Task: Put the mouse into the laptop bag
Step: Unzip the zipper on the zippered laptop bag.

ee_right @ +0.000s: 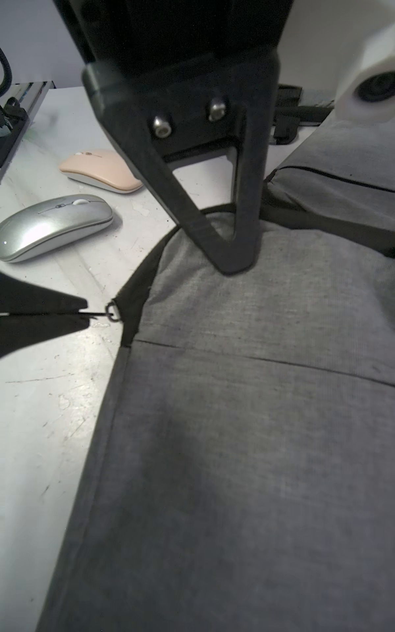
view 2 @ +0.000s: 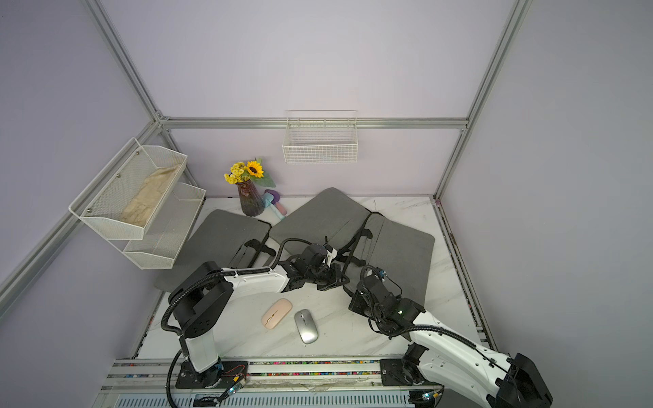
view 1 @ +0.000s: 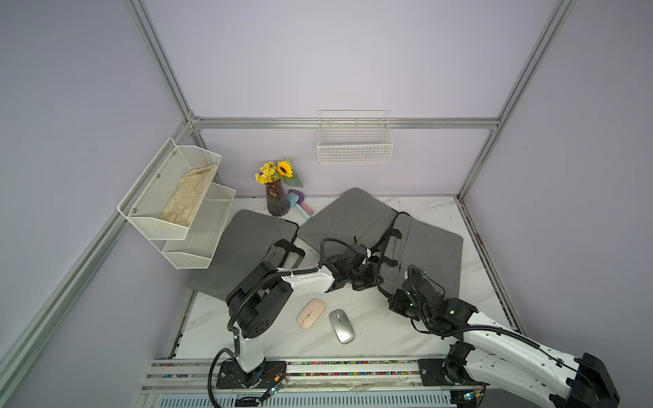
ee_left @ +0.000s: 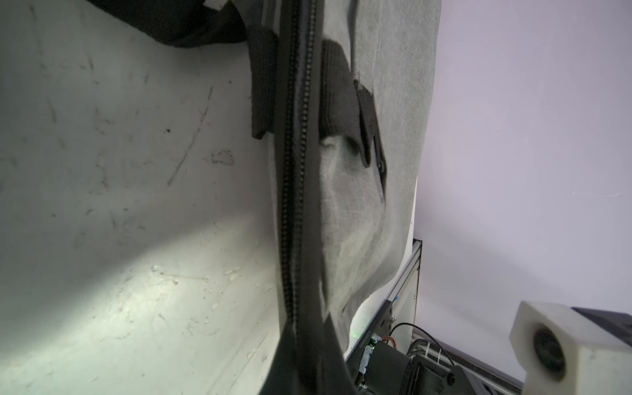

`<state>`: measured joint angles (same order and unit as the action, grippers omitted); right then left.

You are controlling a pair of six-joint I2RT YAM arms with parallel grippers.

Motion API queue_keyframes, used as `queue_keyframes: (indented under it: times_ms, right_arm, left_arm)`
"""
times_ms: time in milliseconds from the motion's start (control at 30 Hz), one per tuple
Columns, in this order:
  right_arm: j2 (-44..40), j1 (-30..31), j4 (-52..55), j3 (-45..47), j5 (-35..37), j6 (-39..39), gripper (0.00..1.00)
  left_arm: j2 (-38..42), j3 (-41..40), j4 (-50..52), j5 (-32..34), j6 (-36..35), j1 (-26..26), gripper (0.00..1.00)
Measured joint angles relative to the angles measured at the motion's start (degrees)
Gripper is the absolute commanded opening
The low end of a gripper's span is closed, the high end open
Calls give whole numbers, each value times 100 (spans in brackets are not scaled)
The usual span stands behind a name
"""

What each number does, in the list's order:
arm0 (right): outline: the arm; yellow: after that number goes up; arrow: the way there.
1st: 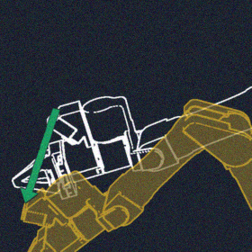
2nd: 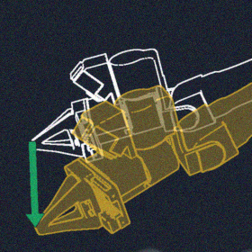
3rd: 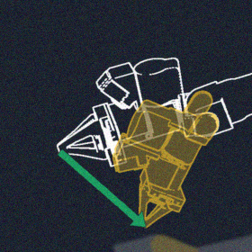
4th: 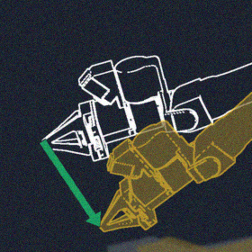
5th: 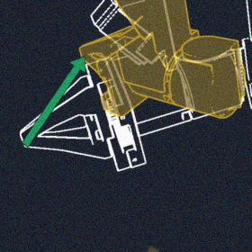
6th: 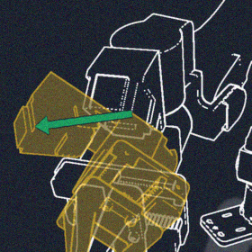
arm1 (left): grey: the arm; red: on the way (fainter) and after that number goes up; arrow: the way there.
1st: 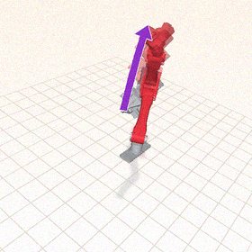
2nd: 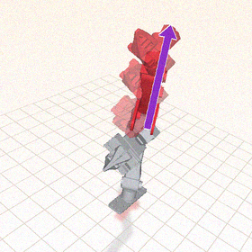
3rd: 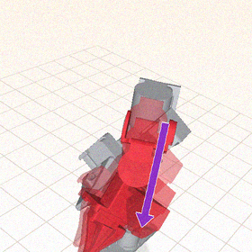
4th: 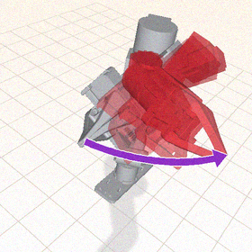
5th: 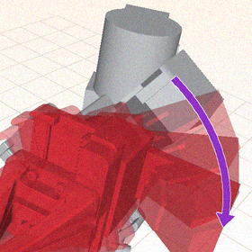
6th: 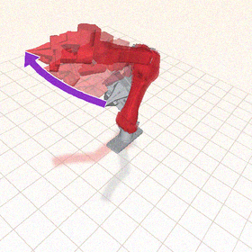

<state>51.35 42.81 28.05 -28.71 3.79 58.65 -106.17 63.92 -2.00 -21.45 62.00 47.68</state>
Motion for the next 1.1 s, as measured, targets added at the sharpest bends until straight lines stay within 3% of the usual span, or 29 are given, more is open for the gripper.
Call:
queue_keyframes:
  times_ms: [100, 200, 300, 533, 600, 733, 800, 967, 1100]
  right_arm:
    - [-2, 0, 63, -48, 15, -7, 4]
    - [-55, 0, 282, -162, -7, -66, 30]
    - [-354, 7, 776, -199, -83, -66, 49]
    - [-708, 11, 1294, -949, 308, -11, 63]
    - [-575, -2, 1543, -1143, 621, -2, 64]
    - [-116, -15, 1504, -1558, 1091, 66, 66]
    - [-90, -81, 1705, -1637, 1375, 83, 67]
    - [-422, -334, 1628, -1759, 1762, 181, 72]
    - [-424, -710, 1576, -1932, 1932, 129, 73]
  left_arm:
    - [0, 0, -7, -11, 4, 0, 0]
    - [7, -2, -37, 118, 15, 48, 0]
    - [7, -2, -52, 529, 15, 122, 0]
    - [-74, -2, -396, 1239, 105, 887, 0]
    - [-249, -2, -608, 1360, 223, 1128, 11]
    - [-710, -2, -872, 1510, 367, 1554, 56]
    - [-785, -2, -927, 1537, 411, 1720, 73]
    - [-533, -33, -977, 1867, 455, 1906, 88]
    - [208, -238, -656, 2267, 334, 1919, 97]
